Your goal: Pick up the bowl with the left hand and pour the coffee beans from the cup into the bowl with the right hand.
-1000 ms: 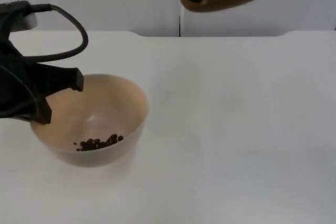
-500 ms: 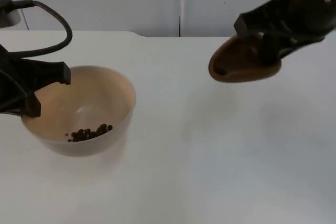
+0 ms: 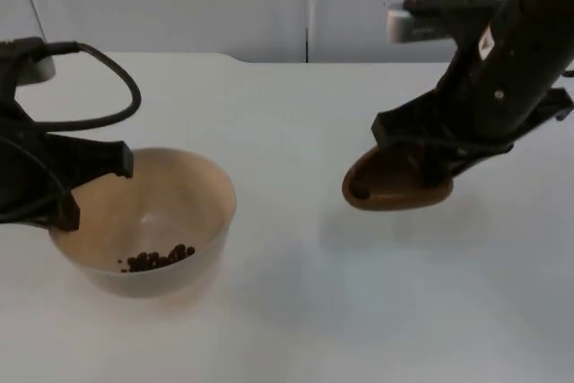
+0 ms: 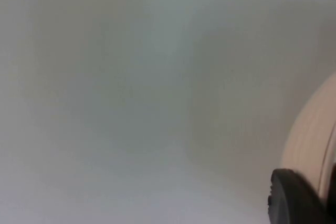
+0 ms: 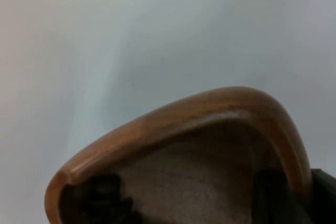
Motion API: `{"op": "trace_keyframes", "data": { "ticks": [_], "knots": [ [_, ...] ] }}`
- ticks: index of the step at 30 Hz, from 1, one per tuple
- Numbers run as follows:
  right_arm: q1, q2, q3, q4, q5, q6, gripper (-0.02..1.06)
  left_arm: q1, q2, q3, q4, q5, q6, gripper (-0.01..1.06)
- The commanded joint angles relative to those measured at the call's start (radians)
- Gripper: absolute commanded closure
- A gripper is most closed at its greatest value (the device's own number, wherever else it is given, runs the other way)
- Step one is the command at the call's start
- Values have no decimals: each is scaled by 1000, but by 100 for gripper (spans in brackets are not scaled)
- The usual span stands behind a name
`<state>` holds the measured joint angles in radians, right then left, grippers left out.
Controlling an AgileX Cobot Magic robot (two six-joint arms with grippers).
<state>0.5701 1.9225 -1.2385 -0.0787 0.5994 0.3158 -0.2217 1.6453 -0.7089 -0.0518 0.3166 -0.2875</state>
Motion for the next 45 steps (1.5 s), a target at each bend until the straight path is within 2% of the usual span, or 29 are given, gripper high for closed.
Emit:
{"op": "trace_keyframes", "data": {
  "ticks": [1, 15, 32, 45],
  "knots": [
    [-3, 10, 3, 3, -31, 18, 104, 2, 12, 5, -11, -34, 1, 105],
    [-3, 148, 3, 33, -109, 47, 104, 2, 96, 5, -16, -103, 1, 105],
    [-3, 185, 3, 59, -125, 67, 103, 2, 140, 5, -9, -104, 1, 105],
    [-3, 185, 3, 59, -125, 67, 80, 2, 140, 5, -9, -93, 1, 105]
  ]
}}
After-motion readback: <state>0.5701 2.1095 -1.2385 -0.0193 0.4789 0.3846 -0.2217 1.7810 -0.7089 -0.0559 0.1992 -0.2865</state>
